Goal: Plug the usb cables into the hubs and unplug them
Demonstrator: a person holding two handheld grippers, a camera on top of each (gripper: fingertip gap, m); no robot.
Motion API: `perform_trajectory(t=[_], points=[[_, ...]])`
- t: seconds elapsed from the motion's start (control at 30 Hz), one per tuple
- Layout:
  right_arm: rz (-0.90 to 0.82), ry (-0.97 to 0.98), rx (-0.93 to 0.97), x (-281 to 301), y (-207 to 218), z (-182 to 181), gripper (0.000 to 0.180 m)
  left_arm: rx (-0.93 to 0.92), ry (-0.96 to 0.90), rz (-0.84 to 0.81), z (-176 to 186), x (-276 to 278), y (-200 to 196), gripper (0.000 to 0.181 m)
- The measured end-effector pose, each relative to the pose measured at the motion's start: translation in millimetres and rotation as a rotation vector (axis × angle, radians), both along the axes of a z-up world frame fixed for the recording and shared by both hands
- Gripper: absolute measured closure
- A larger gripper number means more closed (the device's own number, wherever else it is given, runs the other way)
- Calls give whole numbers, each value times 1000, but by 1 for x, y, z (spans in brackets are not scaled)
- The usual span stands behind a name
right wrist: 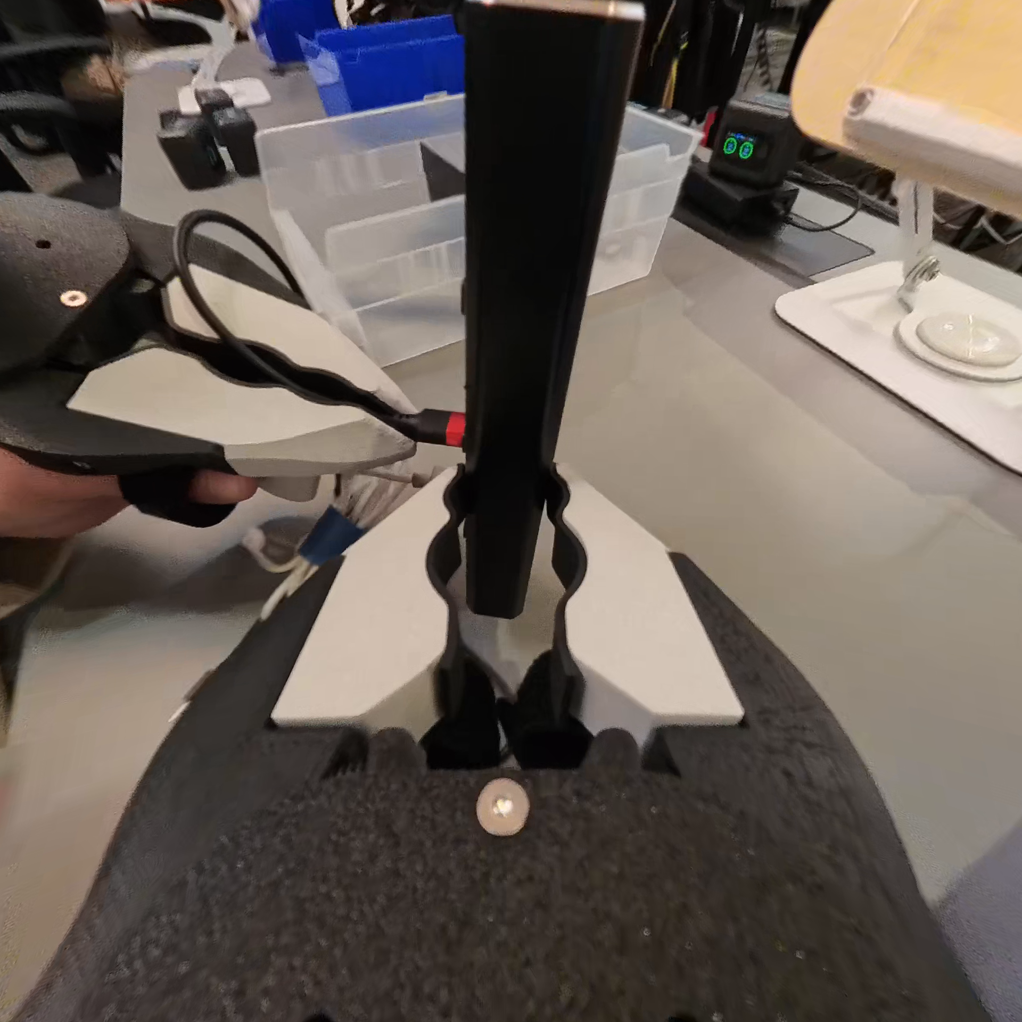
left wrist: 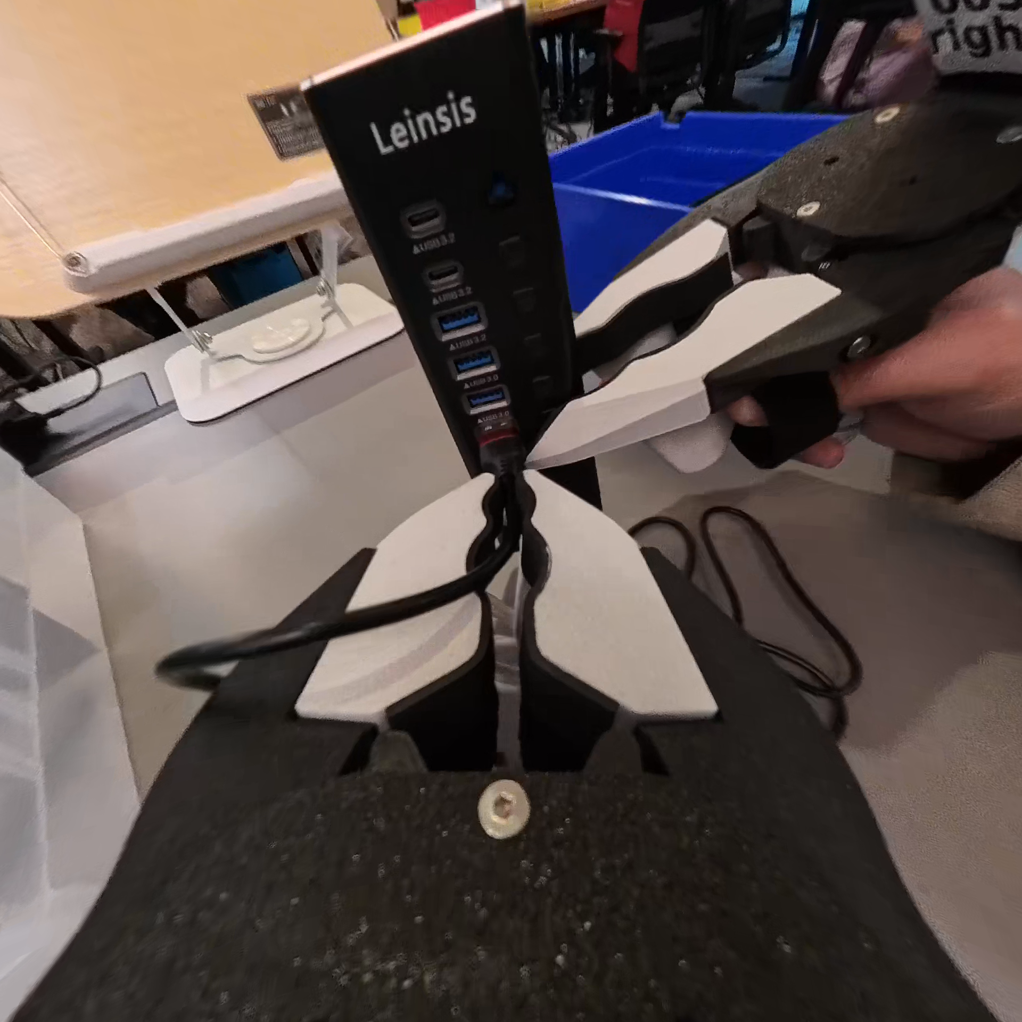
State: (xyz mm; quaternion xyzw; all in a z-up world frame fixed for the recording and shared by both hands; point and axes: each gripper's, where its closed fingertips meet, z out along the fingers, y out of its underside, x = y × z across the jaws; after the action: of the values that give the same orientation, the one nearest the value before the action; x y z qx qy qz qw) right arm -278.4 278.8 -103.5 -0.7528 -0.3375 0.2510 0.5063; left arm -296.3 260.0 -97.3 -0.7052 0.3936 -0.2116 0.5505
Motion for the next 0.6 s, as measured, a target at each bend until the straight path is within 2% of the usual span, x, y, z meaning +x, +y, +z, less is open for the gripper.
perform_trajectory(t=[0.1,0.2,0.47,0.53,0.6], points=[[-24,19,37,5,23,-9,152,-24,-3,3,-11,5,21,177],[-24,-86,102,7,32,-27,151,-77,18,14,-32,5,28,176],[7,-28,59,11,25,-29,152,-31,79,-12,-35,11,26,176],[13,-65,61,11,24,-30,152,8,113,-21,-34,11,27,175],[2,-116,74,11,24,-30,151,-28,112,-21,-33,11,27,176]])
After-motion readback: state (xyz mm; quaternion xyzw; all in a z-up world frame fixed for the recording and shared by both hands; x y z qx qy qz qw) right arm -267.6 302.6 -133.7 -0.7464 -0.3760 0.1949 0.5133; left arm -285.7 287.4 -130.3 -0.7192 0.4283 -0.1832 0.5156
